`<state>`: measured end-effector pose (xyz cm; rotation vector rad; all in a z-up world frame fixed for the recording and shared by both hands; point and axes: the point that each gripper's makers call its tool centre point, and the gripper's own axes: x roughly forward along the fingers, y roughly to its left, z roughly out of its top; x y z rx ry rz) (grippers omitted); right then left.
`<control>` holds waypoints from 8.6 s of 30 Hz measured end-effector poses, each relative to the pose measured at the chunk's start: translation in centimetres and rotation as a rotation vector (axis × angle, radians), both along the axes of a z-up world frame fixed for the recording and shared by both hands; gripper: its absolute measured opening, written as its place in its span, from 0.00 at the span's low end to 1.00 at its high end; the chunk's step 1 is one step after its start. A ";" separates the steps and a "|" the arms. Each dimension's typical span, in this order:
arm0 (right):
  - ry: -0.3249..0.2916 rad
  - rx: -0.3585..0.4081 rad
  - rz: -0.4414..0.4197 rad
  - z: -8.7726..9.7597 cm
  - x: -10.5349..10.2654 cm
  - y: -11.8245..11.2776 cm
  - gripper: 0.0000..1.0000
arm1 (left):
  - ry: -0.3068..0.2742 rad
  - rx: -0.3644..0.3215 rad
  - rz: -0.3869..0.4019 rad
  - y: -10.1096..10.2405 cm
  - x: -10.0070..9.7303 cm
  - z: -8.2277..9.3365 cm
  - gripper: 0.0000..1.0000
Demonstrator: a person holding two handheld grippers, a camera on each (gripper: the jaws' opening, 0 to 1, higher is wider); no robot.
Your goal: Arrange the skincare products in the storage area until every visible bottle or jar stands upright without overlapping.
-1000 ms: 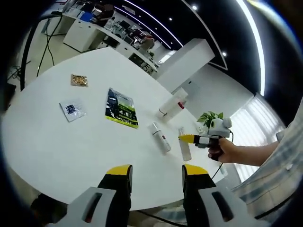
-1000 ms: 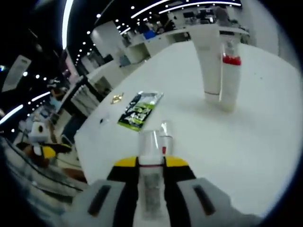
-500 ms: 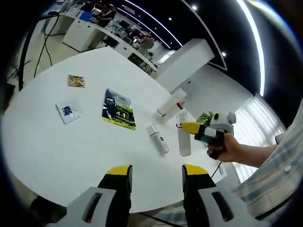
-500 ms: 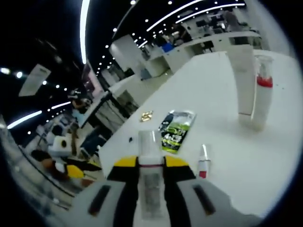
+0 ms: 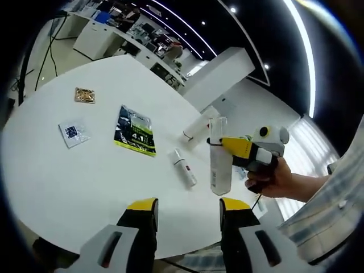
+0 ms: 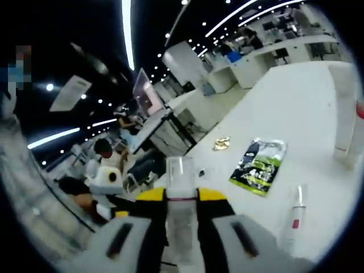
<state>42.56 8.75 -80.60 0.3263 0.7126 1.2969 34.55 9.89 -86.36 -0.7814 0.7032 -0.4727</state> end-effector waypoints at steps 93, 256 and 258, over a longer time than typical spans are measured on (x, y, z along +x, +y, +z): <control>-0.322 0.065 -0.102 9.0 2.0 -5.7 0.18 | -0.461 0.247 -0.611 -10.7 8.3 10.9 0.26; -0.322 0.243 -0.089 19.1 0.5 -8.0 0.18 | -0.584 0.286 -0.640 -13.7 7.0 17.5 0.27; -0.297 0.293 -0.004 19.8 -1.0 -7.9 0.18 | -0.581 0.148 -0.721 -14.4 5.3 18.3 0.27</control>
